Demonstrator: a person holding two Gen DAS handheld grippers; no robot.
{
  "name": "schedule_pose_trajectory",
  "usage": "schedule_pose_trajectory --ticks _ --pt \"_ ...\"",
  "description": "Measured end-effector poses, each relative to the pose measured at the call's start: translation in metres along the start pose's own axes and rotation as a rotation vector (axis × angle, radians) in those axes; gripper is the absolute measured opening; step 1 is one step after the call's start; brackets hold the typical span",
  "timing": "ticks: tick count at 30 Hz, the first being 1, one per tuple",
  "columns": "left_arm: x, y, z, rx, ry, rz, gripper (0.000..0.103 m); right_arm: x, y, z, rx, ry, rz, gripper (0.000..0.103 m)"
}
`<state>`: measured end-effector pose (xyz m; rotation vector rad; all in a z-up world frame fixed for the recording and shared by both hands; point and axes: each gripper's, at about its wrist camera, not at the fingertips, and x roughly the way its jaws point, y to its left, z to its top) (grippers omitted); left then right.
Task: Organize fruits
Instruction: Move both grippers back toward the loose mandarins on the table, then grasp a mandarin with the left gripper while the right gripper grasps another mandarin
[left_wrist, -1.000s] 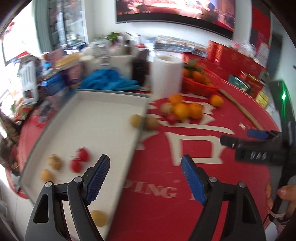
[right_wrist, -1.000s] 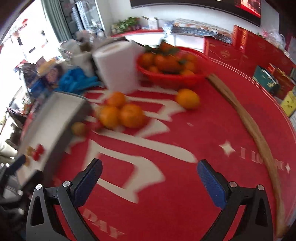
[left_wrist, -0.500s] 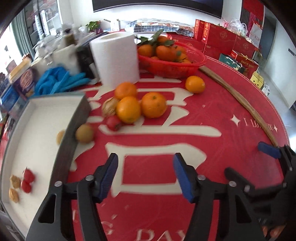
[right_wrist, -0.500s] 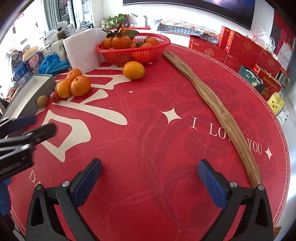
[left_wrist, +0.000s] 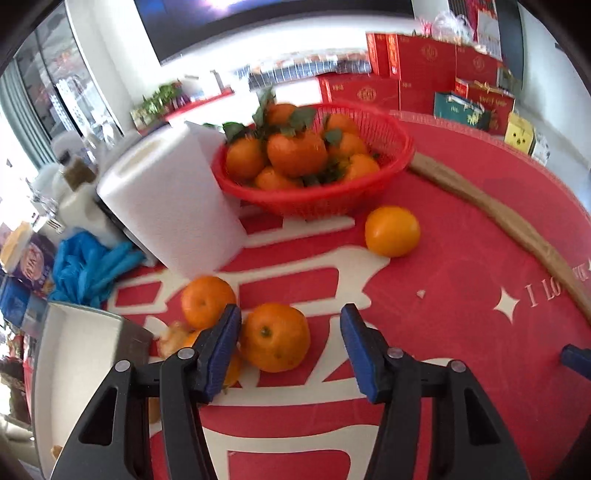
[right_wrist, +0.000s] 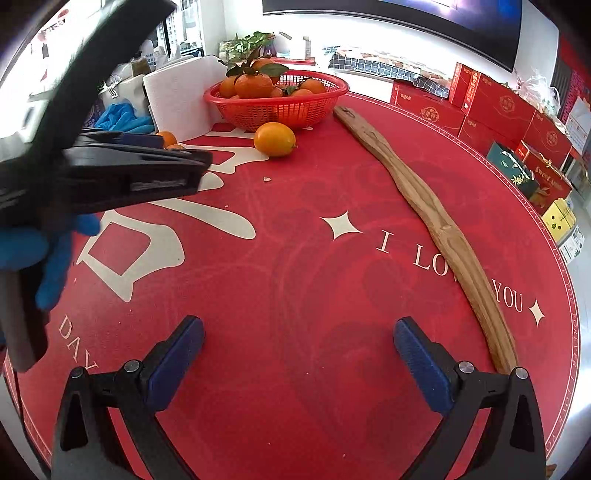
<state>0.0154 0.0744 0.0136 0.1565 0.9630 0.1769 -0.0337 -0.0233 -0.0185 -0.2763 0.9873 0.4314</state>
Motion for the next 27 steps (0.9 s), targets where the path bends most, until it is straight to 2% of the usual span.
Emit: schedule_pose_trajectory --ticks 2,7,13,15,20,21,23,26,27 --pt "-0.002 -0.002 -0.002 0.008 -0.01 -0.017 0.04 0.0 0.001 0.001 0.001 0.003 -0.001 0.103" --pt "-0.013 -0.006 -0.018 0.005 -0.021 -0.026 0.04 0.005 -0.002 0.009 0.001 0.019 -0.002 0.103" --pt "-0.045 0.001 -0.066 -0.008 -0.061 -0.039 0.04 0.025 -0.011 0.04 0.043 0.037 -0.026 0.103" --pt "-0.054 0.01 -0.082 -0.037 -0.056 -0.065 0.04 0.035 -0.008 0.056 0.04 0.027 -0.025 0.103" --pt "-0.06 0.022 -0.098 -0.057 -0.068 -0.042 0.044 0.065 0.008 0.1 0.024 -0.012 -0.016 0.103" --pt "-0.062 0.025 -0.101 -0.064 -0.074 -0.035 0.046 0.068 0.011 0.105 0.019 -0.016 -0.013 0.103" --pt "-0.063 0.032 -0.102 -0.081 -0.08 -0.04 0.058 0.077 0.018 0.119 0.015 -0.019 -0.007 0.103" --pt "-0.062 0.033 -0.1 -0.08 -0.082 -0.031 0.062 0.084 0.024 0.128 0.013 -0.026 0.001 0.102" --pt "-0.06 0.033 -0.1 -0.078 -0.077 -0.029 0.062 0.084 0.025 0.129 0.011 -0.033 -0.005 0.099"
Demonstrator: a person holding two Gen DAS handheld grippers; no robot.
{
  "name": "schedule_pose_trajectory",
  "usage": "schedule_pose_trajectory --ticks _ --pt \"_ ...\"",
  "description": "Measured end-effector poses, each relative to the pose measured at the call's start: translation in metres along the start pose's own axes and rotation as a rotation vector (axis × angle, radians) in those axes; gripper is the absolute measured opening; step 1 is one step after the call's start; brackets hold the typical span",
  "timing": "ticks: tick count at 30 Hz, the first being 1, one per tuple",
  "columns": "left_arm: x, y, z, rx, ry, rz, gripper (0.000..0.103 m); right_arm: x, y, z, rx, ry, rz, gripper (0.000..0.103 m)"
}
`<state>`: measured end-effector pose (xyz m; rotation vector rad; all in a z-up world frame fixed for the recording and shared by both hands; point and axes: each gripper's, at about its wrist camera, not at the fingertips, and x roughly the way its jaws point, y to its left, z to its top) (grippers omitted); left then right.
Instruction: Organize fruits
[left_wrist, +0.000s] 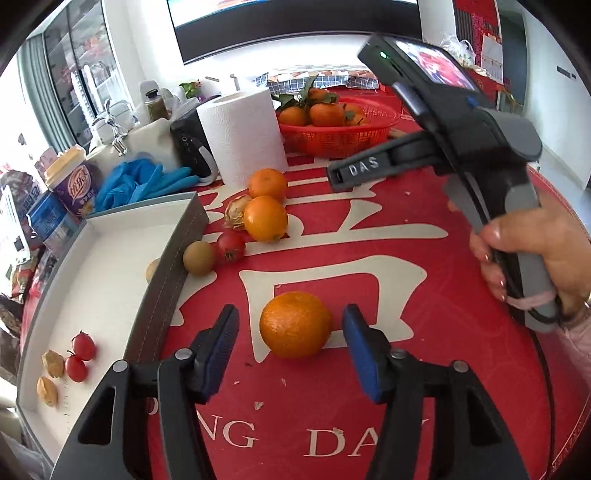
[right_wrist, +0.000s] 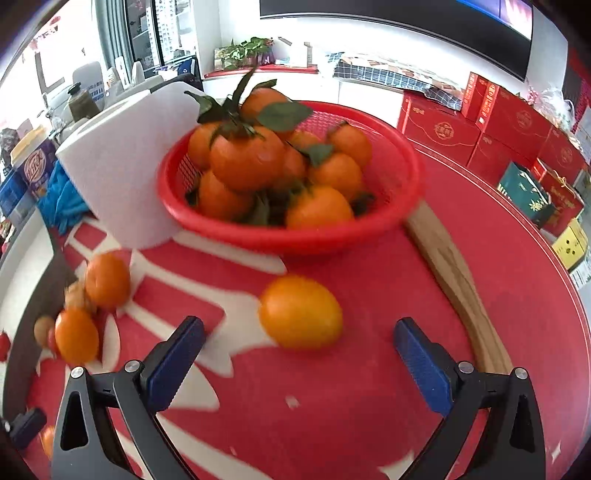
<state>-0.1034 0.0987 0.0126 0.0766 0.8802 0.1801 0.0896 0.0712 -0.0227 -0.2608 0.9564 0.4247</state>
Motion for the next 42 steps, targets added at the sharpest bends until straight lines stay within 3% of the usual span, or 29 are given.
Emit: schedule_pose_trajectory --ticks 1,2,3,4,6,8,15,20,27,42 --pt "0.002 0.0 0.0 -0.002 0.004 -0.001 0.062 -0.001 0.003 0.001 -0.007 -0.014 -0.005 0.086" --pt "0.004 0.001 0.0 -0.004 0.011 -0.007 0.062 -0.005 0.004 0.001 -0.018 -0.031 0.006 0.066" --pt "0.003 0.001 -0.002 -0.009 0.014 -0.009 0.062 -0.007 0.006 0.001 -0.031 -0.039 0.01 0.057" --pt "0.002 0.003 -0.003 -0.019 0.007 -0.01 0.062 -0.009 0.007 -0.001 -0.039 -0.044 0.021 0.037" --pt "0.004 0.004 -0.002 -0.032 0.006 -0.018 0.061 -0.015 0.004 -0.009 -0.029 -0.042 0.042 0.038" --pt "0.005 0.005 -0.001 -0.046 0.008 -0.047 0.04 -0.024 0.001 -0.02 -0.013 -0.03 0.073 0.038" --pt "0.0 0.009 -0.007 -0.073 0.009 -0.051 0.04 -0.075 -0.01 -0.084 0.059 -0.011 0.122 0.038" --pt "-0.007 0.013 -0.018 -0.084 0.012 -0.038 0.04 -0.104 -0.017 -0.128 0.144 -0.038 0.08 0.038" --pt "-0.01 0.019 -0.023 -0.103 0.016 -0.038 0.04 -0.11 -0.014 -0.139 0.208 -0.079 0.022 0.039" --pt "0.007 0.018 -0.004 -0.126 0.02 -0.008 0.041 -0.103 -0.009 -0.13 0.177 -0.073 -0.058 0.039"
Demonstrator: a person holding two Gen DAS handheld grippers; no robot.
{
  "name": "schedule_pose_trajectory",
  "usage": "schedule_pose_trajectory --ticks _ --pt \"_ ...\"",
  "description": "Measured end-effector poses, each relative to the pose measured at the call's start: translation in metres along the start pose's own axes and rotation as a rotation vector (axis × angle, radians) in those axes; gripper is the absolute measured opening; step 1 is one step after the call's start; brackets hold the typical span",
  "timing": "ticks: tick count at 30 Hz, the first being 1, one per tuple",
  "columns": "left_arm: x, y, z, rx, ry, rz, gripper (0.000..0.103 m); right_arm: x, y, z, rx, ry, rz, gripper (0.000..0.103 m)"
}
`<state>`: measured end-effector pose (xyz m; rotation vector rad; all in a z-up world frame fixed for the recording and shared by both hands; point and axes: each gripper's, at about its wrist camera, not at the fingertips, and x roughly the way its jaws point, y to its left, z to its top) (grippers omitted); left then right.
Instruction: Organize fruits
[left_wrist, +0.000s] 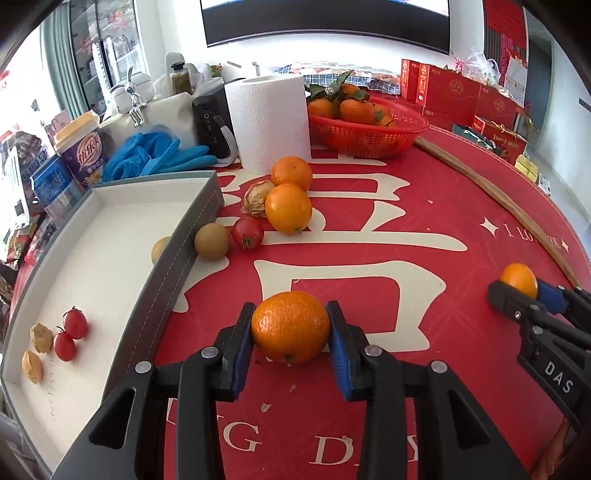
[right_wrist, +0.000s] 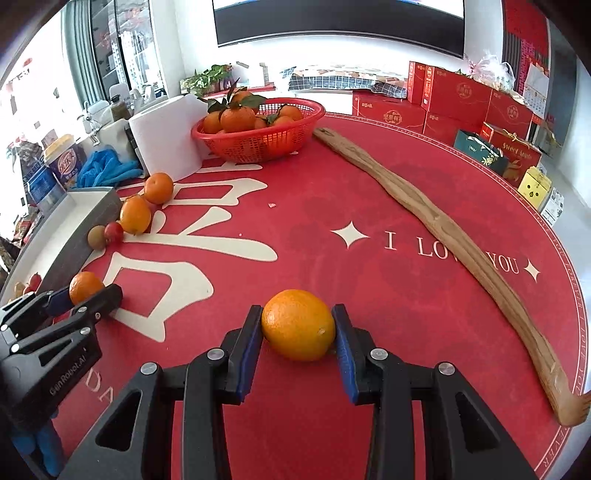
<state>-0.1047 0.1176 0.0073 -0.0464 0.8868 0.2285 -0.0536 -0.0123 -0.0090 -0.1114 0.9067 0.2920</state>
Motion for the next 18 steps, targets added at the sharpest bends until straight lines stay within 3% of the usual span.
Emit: schedule_pose_trajectory --ticks 18 --pt "0.0011 0.0023 0.0011 -0.01 0.003 -0.014 0.041 0.0005 0.0021 0.0003 -0.01 0.002 -0.011 0.039"
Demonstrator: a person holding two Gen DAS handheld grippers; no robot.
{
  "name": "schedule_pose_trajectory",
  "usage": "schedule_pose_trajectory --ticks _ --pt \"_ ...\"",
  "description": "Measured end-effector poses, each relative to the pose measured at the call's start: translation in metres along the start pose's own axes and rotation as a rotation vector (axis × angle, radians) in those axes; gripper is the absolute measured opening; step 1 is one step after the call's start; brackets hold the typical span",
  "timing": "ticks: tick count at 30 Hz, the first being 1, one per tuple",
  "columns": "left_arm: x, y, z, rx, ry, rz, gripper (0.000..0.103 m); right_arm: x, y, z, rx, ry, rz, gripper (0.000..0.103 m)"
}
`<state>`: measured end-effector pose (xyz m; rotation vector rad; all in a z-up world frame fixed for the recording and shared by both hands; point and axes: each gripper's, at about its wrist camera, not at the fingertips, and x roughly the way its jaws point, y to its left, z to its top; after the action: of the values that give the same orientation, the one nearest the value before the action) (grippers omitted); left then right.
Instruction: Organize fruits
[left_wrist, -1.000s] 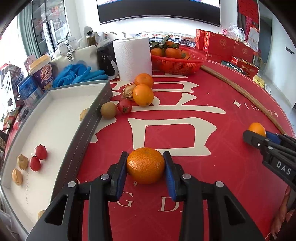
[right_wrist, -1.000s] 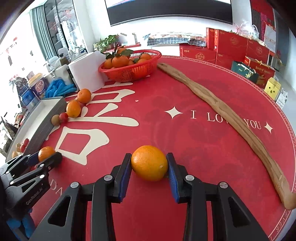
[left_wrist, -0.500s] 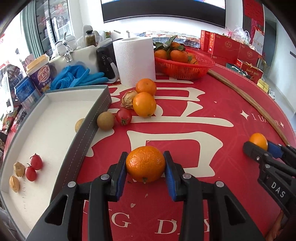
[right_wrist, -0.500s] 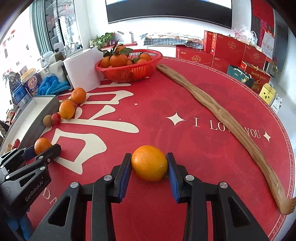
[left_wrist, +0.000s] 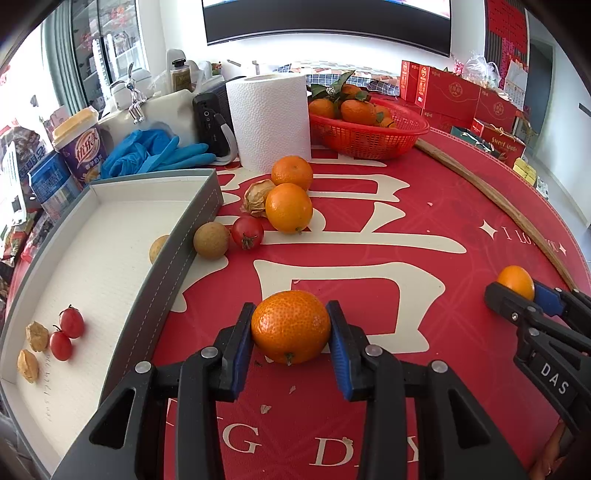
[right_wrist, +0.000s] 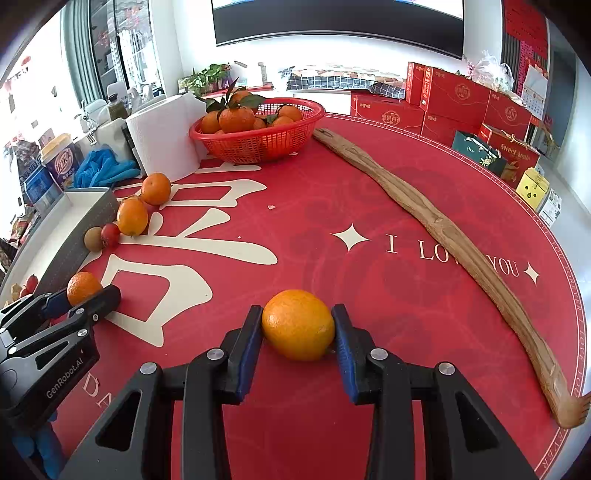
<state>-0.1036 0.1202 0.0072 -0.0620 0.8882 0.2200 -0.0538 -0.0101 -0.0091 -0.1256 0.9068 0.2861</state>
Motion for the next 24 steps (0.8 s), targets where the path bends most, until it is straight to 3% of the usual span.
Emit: schedule_pose_trajectory --ticks 24 --pt "-0.0001 -0.0016 -0.0001 0.004 -0.001 0.007 0.041 -0.0001 -0.0006 0.0001 -0.003 0.0 -0.001 0.039"
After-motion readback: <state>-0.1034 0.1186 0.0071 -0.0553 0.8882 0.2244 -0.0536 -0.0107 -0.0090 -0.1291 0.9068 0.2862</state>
